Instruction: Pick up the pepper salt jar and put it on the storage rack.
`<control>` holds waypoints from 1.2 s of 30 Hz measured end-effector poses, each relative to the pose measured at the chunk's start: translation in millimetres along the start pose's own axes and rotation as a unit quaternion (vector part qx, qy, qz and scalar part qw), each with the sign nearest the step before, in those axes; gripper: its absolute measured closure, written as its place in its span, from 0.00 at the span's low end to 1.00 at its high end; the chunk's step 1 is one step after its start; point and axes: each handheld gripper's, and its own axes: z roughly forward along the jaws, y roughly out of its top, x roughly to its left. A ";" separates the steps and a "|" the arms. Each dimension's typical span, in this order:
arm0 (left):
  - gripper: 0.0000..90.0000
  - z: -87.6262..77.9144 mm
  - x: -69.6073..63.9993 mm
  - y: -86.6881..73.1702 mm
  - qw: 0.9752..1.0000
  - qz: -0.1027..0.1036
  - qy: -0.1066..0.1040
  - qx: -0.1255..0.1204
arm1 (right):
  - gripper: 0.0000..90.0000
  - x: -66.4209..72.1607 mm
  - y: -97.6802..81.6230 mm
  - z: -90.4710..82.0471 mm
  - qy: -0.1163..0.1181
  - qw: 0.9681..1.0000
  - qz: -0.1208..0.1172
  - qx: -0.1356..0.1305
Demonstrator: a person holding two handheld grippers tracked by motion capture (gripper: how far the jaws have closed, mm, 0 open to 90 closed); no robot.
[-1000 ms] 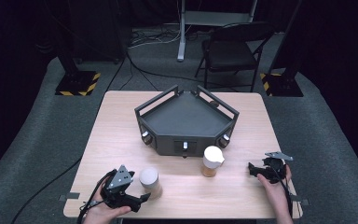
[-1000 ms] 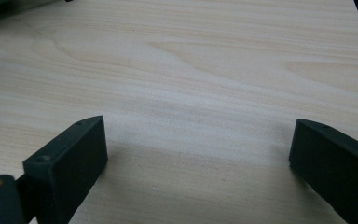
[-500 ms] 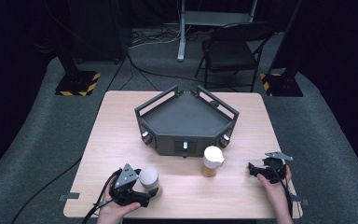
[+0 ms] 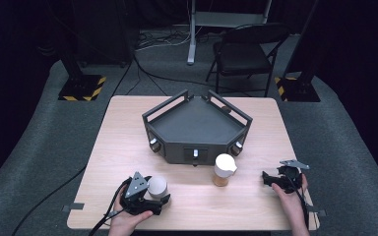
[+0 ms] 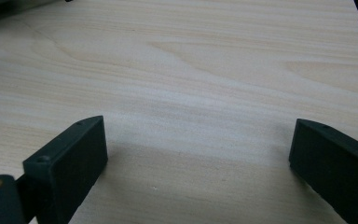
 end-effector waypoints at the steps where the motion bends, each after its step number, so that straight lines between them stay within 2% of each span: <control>1: 0.11 2.8 -1.4 -1.9 1.000 -0.003 0.002 -0.003 | 0.04 0.1 0.0 0.0 0.000 1.000 0.000 0.000; 5: 0.14 6.9 -0.9 -4.9 1.000 -0.006 -0.004 -0.013 | 0.04 0.1 0.0 0.0 0.000 1.000 0.000 0.000; 10: 0.18 13.7 -0.3 -7.5 1.000 -0.009 -0.002 -0.015 | 0.04 0.1 0.0 0.0 0.000 1.000 0.000 0.000; 16: 0.33 23.0 1.6 -11.6 1.000 -0.010 -0.015 -0.020 | 0.04 0.1 0.0 0.0 0.000 1.000 0.000 0.000; 21: 0.37 23.3 -3.6 -12.5 1.000 -0.001 -0.001 -0.023 | 0.04 0.1 0.0 0.0 0.000 1.000 0.000 0.000; 29: 0.39 25.2 -3.4 -12.9 0.999 -0.006 0.004 -0.031 | 0.04 0.1 0.1 0.0 0.000 1.000 0.000 0.000; 36: 0.39 26.8 4.6 -8.2 0.999 -0.019 0.013 -0.036 | 0.04 0.1 0.1 0.0 0.000 1.000 0.000 0.000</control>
